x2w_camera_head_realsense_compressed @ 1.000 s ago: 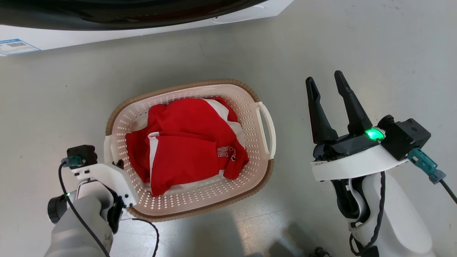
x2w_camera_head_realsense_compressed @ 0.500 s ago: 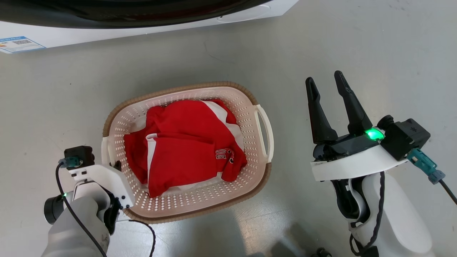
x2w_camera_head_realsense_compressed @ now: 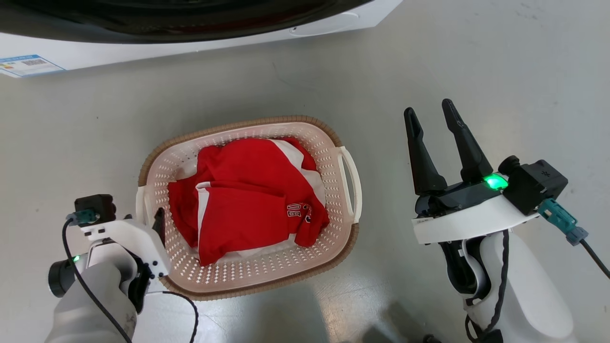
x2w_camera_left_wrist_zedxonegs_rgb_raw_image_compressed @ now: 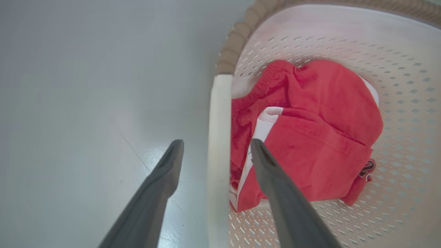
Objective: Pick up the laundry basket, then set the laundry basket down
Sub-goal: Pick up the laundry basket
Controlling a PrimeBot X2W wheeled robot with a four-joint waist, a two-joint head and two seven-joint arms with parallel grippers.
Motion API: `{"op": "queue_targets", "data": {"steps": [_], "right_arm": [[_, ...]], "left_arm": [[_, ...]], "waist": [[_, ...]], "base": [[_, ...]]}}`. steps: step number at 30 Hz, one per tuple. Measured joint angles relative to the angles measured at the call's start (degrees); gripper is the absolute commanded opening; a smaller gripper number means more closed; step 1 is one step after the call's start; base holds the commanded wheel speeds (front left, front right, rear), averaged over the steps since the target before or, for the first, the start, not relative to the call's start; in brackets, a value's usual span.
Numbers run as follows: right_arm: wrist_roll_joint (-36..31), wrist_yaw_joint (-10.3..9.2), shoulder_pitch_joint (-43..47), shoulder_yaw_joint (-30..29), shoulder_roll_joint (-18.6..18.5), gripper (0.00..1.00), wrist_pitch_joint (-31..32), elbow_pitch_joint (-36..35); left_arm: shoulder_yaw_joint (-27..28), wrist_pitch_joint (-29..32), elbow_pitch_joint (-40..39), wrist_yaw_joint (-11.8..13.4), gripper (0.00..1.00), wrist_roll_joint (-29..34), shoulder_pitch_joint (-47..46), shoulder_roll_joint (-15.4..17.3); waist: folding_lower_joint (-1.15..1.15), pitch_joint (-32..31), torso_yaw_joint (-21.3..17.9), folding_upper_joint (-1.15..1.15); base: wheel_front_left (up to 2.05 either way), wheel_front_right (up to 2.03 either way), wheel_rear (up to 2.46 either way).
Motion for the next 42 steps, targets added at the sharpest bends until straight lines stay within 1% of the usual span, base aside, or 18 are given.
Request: {"op": "queue_targets", "data": {"steps": [8,13,18,25,33,38,42], "right_arm": [[0.46,0.00,0.00,1.02,0.00,1.00,0.00,0.52],[0.46,0.00,0.05,1.10,-0.01,1.00,0.00,1.66],[0.45,0.00,0.38,1.12,-0.03,1.00,0.00,2.43],[0.44,0.00,3.13,0.90,-0.85,1.00,0.00,3.66],[0.19,0.00,6.17,-0.63,-2.03,1.00,0.00,4.10],[-0.25,0.00,8.04,-0.89,-2.14,1.00,0.00,4.30],[-0.54,0.00,9.78,-1.62,-2.20,1.00,0.00,4.45]], "left_arm": [[-0.42,-2.26,-0.07,-1.03,1.00,-0.51,0.01,0.90],[-1.12,-2.85,-2.05,-1.52,1.00,-0.47,0.14,1.49],[-0.41,-3.25,-7.76,-1.52,1.00,0.22,2.42,1.37],[2.22,-3.26,-16.81,-1.41,1.00,3.79,7.43,-0.51],[5.70,-3.27,-30.12,0.33,1.00,7.90,14.21,-4.21],[7.62,-3.27,-38.44,1.18,1.00,11.04,19.89,-5.54],[8.94,-3.27,-44.11,1.37,1.00,13.43,24.39,-6.05]], "waist": [[0.00,-2.55,0.05,0.00],[0.00,-5.34,0.43,0.00],[0.00,-9.16,1.18,0.00],[0.00,-15.44,2.84,0.00],[0.00,-22.08,5.78,0.00],[0.00,-25.90,7.40,0.00],[0.00,-28.84,8.37,0.00]], "base": [[0.00,0.00,0.00],[0.00,0.00,0.00],[0.00,0.00,0.00],[0.00,0.00,0.00],[0.00,0.00,0.00],[0.00,0.00,0.00],[0.00,0.00,0.00]]}}
